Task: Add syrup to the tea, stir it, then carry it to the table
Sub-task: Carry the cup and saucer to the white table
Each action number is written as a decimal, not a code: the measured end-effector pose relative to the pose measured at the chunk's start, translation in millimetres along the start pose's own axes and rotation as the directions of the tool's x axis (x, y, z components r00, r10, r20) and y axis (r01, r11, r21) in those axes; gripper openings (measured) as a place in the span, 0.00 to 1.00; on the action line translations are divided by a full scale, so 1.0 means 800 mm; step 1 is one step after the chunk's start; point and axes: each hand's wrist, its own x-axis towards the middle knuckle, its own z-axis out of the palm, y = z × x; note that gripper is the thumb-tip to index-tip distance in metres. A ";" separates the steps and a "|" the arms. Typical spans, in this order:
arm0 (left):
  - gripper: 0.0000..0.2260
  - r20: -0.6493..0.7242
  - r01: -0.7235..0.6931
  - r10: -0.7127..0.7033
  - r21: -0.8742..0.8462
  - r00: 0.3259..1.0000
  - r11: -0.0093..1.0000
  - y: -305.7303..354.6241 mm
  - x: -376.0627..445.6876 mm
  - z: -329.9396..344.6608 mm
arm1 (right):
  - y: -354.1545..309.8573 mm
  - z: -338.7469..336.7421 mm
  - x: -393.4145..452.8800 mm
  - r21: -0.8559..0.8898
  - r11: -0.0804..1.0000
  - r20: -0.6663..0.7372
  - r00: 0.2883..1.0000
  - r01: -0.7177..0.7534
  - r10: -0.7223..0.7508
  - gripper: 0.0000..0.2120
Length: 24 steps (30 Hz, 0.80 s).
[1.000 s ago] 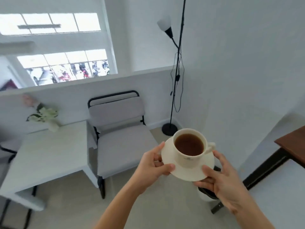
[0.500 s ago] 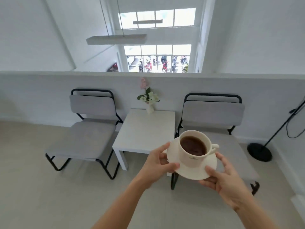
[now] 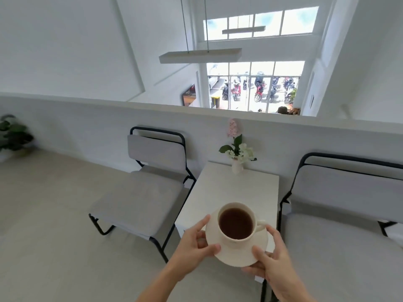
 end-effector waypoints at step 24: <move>0.40 0.298 0.034 -0.127 0.299 0.946 0.954 -0.152 0.440 -0.136 | 0.097 0.059 0.396 -0.088 0.981 -0.350 0.928 -0.171 0.130 0.31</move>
